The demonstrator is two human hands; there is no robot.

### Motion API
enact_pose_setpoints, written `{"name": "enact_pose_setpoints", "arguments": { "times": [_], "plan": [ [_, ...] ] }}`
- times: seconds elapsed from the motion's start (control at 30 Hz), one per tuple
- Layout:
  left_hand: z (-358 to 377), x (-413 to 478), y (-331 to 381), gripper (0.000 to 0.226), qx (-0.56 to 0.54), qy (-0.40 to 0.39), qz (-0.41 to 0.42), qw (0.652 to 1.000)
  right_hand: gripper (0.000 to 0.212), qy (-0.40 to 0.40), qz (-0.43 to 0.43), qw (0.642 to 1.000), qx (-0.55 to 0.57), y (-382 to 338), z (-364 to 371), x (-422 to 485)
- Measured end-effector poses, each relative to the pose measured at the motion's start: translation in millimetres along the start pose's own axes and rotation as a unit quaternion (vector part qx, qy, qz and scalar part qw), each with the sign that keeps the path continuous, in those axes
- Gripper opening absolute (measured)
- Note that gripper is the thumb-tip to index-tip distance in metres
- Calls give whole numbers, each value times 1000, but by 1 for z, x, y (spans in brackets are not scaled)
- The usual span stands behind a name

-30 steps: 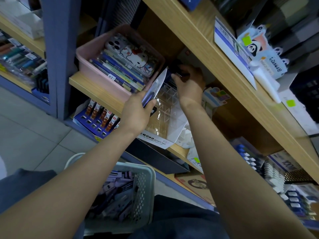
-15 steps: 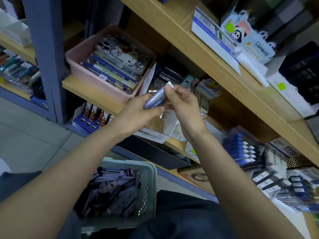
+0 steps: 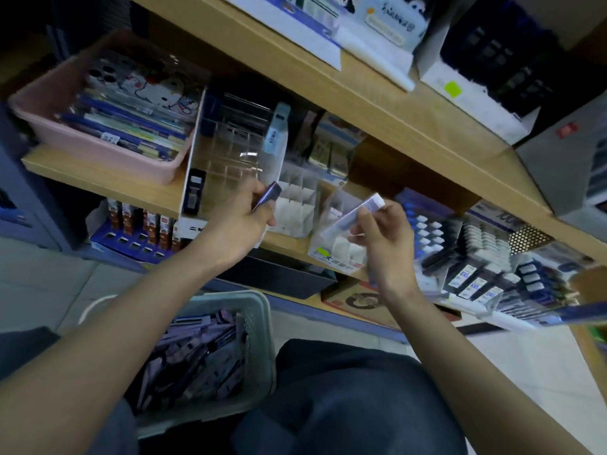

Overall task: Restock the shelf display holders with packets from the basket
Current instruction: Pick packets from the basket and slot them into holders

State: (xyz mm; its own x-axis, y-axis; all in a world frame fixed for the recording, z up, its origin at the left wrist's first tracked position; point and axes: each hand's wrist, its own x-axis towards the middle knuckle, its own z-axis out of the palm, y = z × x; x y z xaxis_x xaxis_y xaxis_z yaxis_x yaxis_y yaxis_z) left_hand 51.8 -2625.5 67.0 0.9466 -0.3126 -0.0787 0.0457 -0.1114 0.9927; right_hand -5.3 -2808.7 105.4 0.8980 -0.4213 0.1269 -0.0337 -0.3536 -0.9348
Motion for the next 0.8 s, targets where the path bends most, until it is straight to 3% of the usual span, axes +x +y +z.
{"name": "enact_pose_setpoints", "arguments": {
  "times": [0.13,0.33,0.53,0.67,0.8],
  "plan": [
    [25,-5,4,9,43,-40,60,996,13,90,-43,993,-62,19,-49,-2],
    [58,-8,-7,20,84,-94,88,988,10,209,-95,962,-146,60,-114,-4],
    [78,-7,-14,18,113,-123,77,983,2,166,-80,966,-181,89,-139,5],
    [88,-7,-14,19,119,-130,73,982,5,114,-45,975,-185,99,-138,12],
    [92,-6,-15,17,118,-132,71,982,10,92,-66,971,-209,100,-136,15]
  ]
}}
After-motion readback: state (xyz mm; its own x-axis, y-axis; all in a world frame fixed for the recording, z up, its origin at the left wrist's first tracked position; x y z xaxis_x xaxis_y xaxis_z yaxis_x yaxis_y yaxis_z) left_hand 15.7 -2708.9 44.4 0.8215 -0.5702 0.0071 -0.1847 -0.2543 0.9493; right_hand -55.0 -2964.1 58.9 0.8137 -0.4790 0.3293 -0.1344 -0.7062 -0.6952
